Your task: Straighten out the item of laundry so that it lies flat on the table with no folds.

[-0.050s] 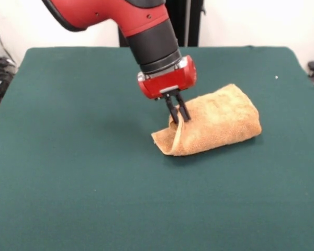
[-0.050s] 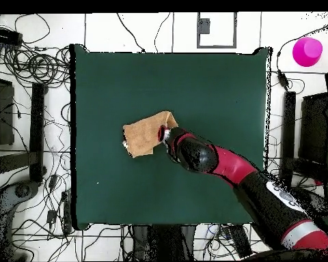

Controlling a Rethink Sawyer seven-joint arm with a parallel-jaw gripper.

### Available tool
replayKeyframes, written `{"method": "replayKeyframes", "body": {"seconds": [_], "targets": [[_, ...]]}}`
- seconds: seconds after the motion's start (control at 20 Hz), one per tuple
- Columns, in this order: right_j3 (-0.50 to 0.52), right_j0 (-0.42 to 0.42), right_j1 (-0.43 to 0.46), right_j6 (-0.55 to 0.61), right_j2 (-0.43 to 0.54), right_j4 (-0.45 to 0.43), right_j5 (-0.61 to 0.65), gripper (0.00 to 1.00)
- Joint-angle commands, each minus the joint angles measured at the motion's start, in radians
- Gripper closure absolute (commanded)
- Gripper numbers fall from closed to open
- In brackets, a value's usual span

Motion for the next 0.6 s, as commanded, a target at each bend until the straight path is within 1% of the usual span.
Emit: {"method": "replayKeyframes", "body": {"seconds": [0.05,0.1,0.15,0.25,0.3,0.35,0.45,0.6], "targets": [[0.033,0.319,-0.305,0.293,-0.339,0.106,0.479,1.00],[0.024,0.343,-0.326,0.295,-0.382,0.100,0.523,1.00],[-0.005,0.384,-0.347,0.300,-0.451,0.082,0.629,1.00],[-0.046,0.422,-0.354,0.308,-0.521,0.057,0.730,1.00],[-0.062,0.434,-0.353,0.320,-0.543,0.053,0.773,1.00],[-0.087,0.451,-0.345,0.346,-0.573,0.055,0.867,1.00],[-0.100,0.464,-0.340,0.409,-0.603,0.087,1.000,1.00],[-0.081,0.484,-0.342,0.494,-0.638,0.132,1.040,1.00]]}}
